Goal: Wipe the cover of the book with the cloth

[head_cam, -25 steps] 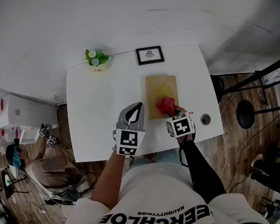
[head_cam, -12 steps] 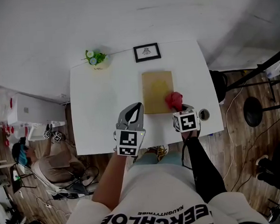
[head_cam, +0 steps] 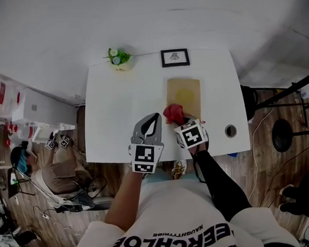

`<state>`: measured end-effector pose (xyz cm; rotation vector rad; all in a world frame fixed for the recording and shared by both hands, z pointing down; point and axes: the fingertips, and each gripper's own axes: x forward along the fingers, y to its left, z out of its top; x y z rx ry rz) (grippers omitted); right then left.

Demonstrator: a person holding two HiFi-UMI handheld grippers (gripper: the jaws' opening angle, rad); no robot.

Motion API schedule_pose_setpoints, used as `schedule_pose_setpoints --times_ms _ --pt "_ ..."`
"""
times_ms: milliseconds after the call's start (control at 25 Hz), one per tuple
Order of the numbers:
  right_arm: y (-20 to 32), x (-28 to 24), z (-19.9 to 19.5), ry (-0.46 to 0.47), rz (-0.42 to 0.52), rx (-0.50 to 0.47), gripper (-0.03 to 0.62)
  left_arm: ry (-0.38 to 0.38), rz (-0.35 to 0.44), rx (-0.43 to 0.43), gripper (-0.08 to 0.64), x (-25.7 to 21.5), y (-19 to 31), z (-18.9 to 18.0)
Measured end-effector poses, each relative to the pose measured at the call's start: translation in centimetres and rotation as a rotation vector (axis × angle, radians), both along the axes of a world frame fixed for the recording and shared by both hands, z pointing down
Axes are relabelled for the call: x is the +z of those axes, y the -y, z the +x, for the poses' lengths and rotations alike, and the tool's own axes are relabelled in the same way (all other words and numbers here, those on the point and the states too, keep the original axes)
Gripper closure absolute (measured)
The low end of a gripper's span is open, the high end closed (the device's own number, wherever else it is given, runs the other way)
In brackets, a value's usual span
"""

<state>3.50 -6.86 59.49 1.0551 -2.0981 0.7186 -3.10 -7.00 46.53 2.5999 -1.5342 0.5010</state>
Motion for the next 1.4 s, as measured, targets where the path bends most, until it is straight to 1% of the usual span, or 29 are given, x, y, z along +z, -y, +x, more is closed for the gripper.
schedule_pose_setpoints --times_ms 80,160,240,320,400,520,600,840,920,1080,1160,1280,1400 --pt "-0.7 1.2 -2.3 -0.021 -0.036 -0.050 0.485 0.002 0.003 0.011 0.503 -0.2 -0.1 0.1" --pt "-1.2 2.4 -3.5 -0.040 -0.054 -0.075 0.485 0.005 0.011 0.020 0.503 -0.4 -0.1 0.0" --pt "-1.2 2.5 -3.5 -0.058 -0.049 -0.081 0.486 0.005 0.018 0.027 0.503 -0.6 0.1 -0.1" --pt "-1.3 2.4 -2.8 -0.058 -0.054 -0.066 0.486 -0.001 0.016 0.027 0.503 -0.6 0.4 -0.5" --pt "-1.5 2.4 -1.5 -0.063 -0.063 -0.039 0.486 -0.012 0.012 0.025 0.503 -0.5 0.7 -0.5" --pt "-1.7 2.3 1.1 -0.075 -0.069 0.012 0.486 -0.027 0.014 0.045 0.503 -0.5 1.3 0.6" --pt "-1.8 2.2 2.9 -0.080 -0.065 0.045 0.486 -0.036 0.013 0.067 0.503 -0.6 1.7 1.6" --pt "-3.0 2.8 8.8 -0.112 -0.101 0.175 0.486 -0.051 0.010 0.157 0.503 -0.4 2.0 5.5" --pt "-2.9 2.7 9.9 -0.104 -0.094 0.207 0.486 -0.047 0.007 0.183 0.503 -0.1 2.2 6.3" --pt "-2.7 2.1 10.5 -0.084 -0.061 0.199 0.486 -0.045 0.005 0.207 0.503 0.1 2.7 7.4" --pt "-2.3 1.2 11.1 -0.073 -0.033 0.214 0.486 -0.043 0.009 0.211 0.503 0.0 2.9 7.5" --pt "-0.2 -0.4 11.8 -0.063 0.028 0.258 0.486 -0.040 0.021 0.201 0.503 -0.4 3.6 6.7" --pt "3.0 -2.0 10.8 -0.036 0.076 0.261 0.485 -0.038 0.024 0.161 0.503 -0.4 4.9 4.9"
